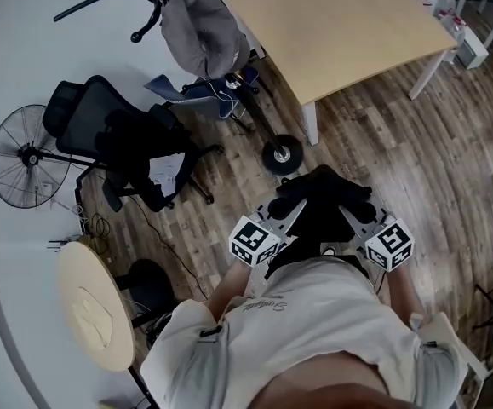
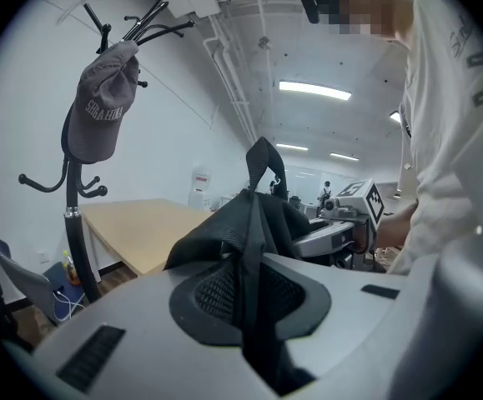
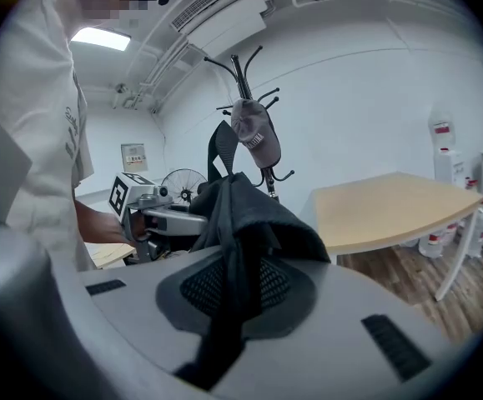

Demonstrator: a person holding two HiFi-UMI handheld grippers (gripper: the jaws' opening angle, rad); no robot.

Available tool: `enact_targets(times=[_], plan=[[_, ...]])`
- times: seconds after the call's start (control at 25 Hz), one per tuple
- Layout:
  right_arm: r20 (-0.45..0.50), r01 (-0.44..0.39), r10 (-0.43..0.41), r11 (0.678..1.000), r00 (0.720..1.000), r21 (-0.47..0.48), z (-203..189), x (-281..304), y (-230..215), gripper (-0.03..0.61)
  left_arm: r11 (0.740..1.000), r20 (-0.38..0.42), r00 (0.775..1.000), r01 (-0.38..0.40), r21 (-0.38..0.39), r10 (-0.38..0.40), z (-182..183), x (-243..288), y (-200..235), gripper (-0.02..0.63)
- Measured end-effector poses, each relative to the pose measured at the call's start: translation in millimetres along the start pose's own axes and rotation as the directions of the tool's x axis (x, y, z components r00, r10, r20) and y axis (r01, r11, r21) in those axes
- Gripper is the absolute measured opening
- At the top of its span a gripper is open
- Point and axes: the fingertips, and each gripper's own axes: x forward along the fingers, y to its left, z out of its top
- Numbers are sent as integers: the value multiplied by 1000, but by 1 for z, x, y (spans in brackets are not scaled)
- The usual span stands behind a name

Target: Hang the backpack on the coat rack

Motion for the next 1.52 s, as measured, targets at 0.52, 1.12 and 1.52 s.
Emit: enact_targets(times=[0.52, 1.12, 1.52], plan=[[-9, 36, -37, 995, 999, -98, 68, 63, -57, 28, 1000, 101, 995, 7, 18, -9, 56, 28, 88, 46], [-47, -127, 124, 990, 991, -66, 74, 143, -84, 28, 987, 45, 987, -154, -42, 156, 50, 24, 160, 46], [-123, -363, 352, 927, 928, -90, 78, 198, -111, 28, 924, -5, 930, -367, -107, 368, 41, 25, 203, 46]])
